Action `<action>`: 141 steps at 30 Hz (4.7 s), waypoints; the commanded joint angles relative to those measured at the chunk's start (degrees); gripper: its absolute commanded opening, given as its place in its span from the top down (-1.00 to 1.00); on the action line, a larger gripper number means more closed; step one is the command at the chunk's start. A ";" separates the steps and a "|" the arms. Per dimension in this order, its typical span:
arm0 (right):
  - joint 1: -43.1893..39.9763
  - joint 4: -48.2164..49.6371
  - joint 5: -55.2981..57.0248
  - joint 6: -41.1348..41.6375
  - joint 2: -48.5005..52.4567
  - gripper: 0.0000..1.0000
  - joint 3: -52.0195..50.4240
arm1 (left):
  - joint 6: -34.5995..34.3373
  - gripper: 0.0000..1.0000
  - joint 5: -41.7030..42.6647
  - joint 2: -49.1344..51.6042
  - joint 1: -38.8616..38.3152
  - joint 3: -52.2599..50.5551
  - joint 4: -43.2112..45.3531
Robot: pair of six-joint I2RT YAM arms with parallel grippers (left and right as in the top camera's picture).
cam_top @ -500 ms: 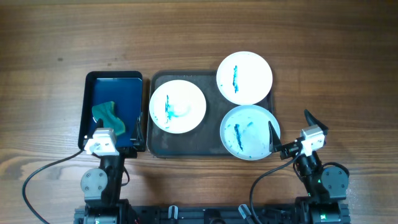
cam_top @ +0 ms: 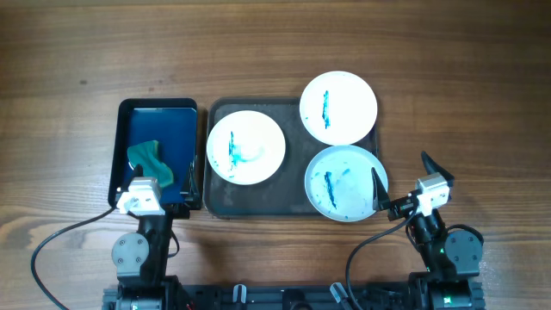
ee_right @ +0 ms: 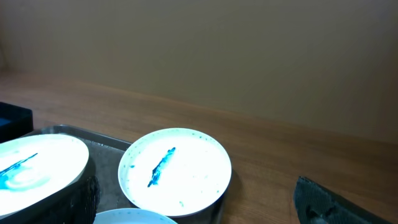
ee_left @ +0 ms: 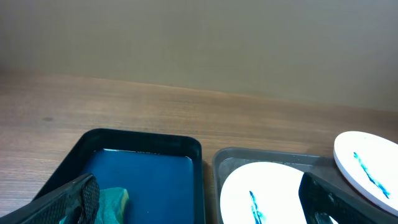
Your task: Clean dirty plates on tray and stack at the side
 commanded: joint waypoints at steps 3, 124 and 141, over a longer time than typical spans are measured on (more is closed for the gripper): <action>0.02 0.31 -0.33 -0.50 0.02 -0.99 -0.07 | 0.87 -1.00 -0.76 -0.37 -0.26 -0.68 0.24; 27.30 -49.48 -2.45 36.15 117.74 -0.04 88.02 | -8.41 -0.61 4.07 90.51 -0.22 76.83 -52.13; 32.26 -43.23 4.70 38.95 124.80 0.91 88.00 | -14.62 -0.64 -4.42 91.91 0.61 73.22 -53.64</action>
